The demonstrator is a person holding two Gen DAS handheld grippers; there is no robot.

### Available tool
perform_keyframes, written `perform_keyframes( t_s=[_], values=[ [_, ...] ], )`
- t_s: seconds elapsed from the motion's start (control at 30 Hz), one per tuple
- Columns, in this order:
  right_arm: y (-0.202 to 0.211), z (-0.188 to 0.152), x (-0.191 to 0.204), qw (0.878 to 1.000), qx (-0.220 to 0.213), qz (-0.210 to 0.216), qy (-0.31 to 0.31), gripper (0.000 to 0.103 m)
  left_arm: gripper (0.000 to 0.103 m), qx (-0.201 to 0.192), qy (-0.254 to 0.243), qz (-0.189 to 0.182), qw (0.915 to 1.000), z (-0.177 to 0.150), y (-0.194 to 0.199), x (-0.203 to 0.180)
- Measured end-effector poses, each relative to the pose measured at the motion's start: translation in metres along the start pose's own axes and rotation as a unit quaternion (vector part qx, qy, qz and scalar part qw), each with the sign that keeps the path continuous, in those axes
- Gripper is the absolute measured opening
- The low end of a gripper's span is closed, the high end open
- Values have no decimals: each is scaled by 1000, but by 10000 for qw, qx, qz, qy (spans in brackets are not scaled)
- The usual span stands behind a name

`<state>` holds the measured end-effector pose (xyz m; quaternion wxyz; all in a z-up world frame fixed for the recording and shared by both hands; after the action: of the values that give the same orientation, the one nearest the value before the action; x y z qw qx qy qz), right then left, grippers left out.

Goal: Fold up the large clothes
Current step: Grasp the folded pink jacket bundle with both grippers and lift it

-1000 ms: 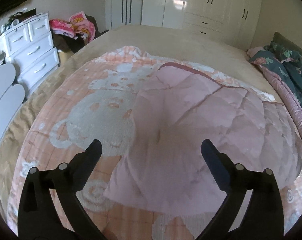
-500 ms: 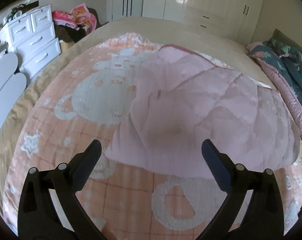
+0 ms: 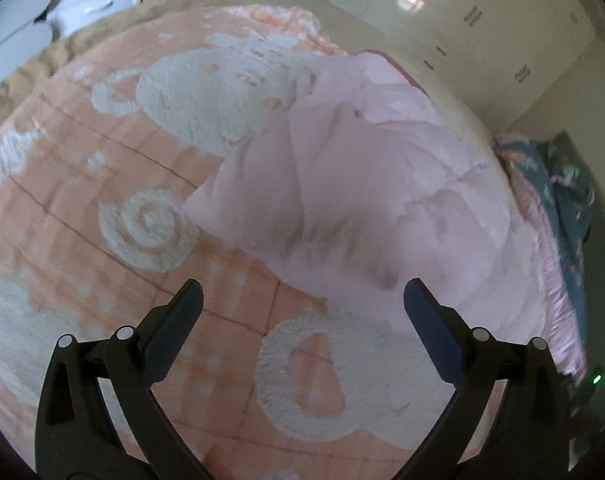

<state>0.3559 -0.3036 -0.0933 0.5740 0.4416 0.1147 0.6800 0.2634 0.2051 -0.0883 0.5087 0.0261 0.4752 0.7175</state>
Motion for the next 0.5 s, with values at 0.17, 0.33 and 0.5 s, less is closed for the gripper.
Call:
perform_keyframes(
  t_s=[0.17,0.33,0.5],
  values=[
    [-22,-2,-3,9981,77,142,-600,99,94,170,445,-183,9987,-1,-20,4],
    [-43,-2,-7,9943,106,292,-1021,99,94,176,719,-389,9965,1,-39,4],
    [-54,4,-3,9938,-32,365,-1054,99,95,180,947,-576,9937,6,-54,3]
  ],
)
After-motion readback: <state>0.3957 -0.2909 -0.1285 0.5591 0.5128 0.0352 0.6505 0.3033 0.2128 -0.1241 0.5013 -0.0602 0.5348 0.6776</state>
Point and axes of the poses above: each gripper's, at about its wrist camera, not at the fingertips, and y roughly against the way its jaws point, x to its left, z to its top, the point moved 2 cm from there along -y, roughly the way its jaws point, and after that the axes turned 6 degrees about -x, right-handed, at the moved point
